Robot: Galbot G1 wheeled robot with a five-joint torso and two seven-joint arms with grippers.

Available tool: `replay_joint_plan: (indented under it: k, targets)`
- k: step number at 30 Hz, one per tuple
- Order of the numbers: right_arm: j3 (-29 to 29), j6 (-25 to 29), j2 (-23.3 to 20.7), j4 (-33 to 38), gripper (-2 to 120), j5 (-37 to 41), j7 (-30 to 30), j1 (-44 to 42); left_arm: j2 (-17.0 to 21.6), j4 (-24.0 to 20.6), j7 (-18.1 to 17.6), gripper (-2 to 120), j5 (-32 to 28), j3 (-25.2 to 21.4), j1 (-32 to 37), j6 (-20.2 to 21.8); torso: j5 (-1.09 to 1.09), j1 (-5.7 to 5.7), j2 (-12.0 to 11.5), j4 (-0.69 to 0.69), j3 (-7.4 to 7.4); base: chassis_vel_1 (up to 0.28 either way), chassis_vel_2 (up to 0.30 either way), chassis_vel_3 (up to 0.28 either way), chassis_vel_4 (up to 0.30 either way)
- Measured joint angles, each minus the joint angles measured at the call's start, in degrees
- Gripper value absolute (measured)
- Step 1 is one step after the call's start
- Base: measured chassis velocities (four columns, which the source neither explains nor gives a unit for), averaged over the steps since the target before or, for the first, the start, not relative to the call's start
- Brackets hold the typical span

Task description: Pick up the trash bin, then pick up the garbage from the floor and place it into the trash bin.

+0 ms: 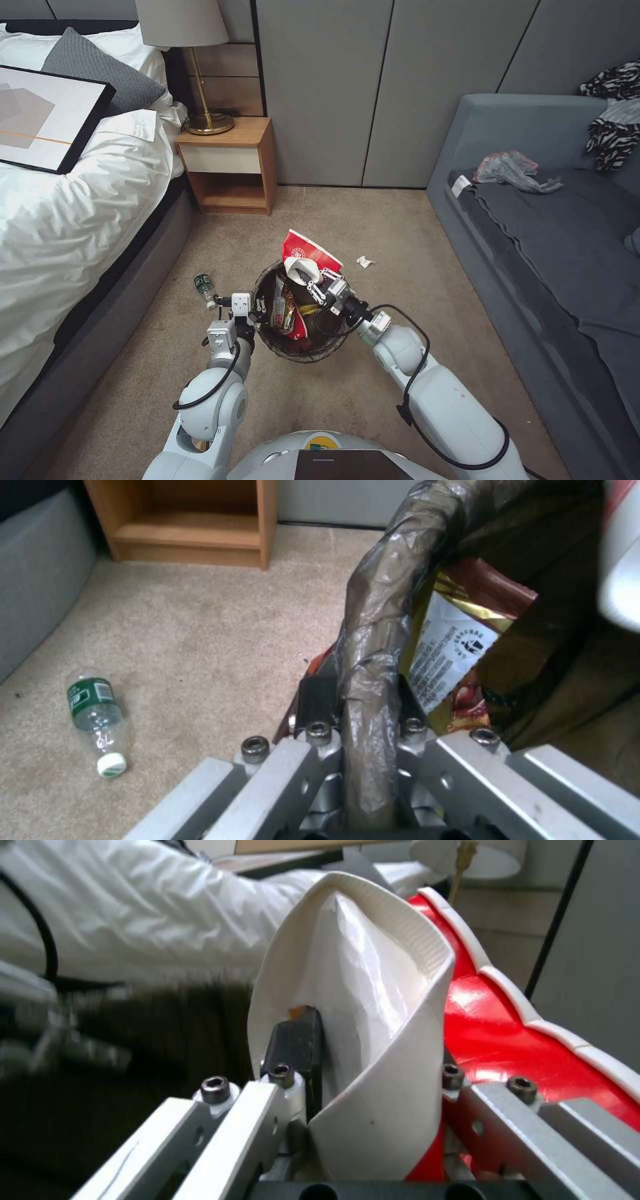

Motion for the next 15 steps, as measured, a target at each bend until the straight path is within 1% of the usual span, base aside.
replay_joint_plan:
  k: [3,5,6,7,9,10,12,13,14,15]
  targets:
    - [-1.1,0.0,0.5,-1.5,18,-0.7,0.1,0.5,0.0,0.0,0.0,0,0.2,0.1,0.0,0.0,0.01,0.00,0.0,0.00,0.00,0.000,0.000,0.000,0.000]
    - [-2.3,0.2,1.2,-4.8,17,-2.0,0.2,1.0,-0.1,0.1,0.1,0,0.3,0.2,0.0,-0.1,0.02,0.00,0.0,0.00,0.00,0.000,0.000,0.000,0.000]
    - [-2.3,0.2,1.2,-4.8,17,-2.0,0.2,1.0,-0.1,0.1,0.1,0,0.3,0.2,0.0,-0.1,0.02,0.00,0.0,0.00,0.00,0.000,0.000,0.000,0.000]
    - [-2.6,0.5,1.6,-6.5,16,-2.6,0.2,1.0,-0.2,0.2,0.1,0,0.4,0.2,0.0,-0.1,0.00,0.00,0.0,0.00,0.00,0.000,0.000,0.000,0.000]
    - [-2.9,1.2,2.1,-9.2,21,-3.3,0.2,1.1,-0.2,0.2,0.1,0,0.4,0.3,-0.1,-0.1,0.01,0.00,0.0,0.00,0.00,0.000,0.000,0.000,0.000]
    - [-2.9,1.2,2.1,-9.2,21,-3.3,0.2,1.1,-0.2,0.2,0.1,0,0.4,0.3,-0.1,-0.1,0.01,0.00,0.0,0.00,0.00,0.000,0.000,0.000,0.000]
    - [-2.9,1.5,2.3,-10.5,32,-3.7,0.2,1.1,-0.2,0.2,0.1,0,0.4,0.1,-0.2,0.0,0.01,0.00,0.0,0.00,0.00,0.000,0.000,0.000,0.000]
    - [-2.9,1.6,2.3,-11.2,35,-4.0,0.2,1.1,-0.2,0.2,0.1,0,0.4,0.1,-0.3,0.0,0.00,0.00,0.0,0.00,0.00,0.000,0.000,0.000,0.000]
    - [-2.9,1.6,2.3,-11.2,35,-4.0,0.2,1.1,-0.2,0.2,0.1,0,0.4,0.1,-0.3,0.0,0.00,0.00,0.0,0.00,0.00,0.000,0.000,0.000,0.000]
    - [-2.8,1.7,2.3,-11.4,39,-4.1,0.2,1.0,-0.3,0.2,0.1,0,0.3,0.1,-0.3,0.0,0.00,0.00,0.0,0.00,0.00,0.000,0.000,0.000,0.000]
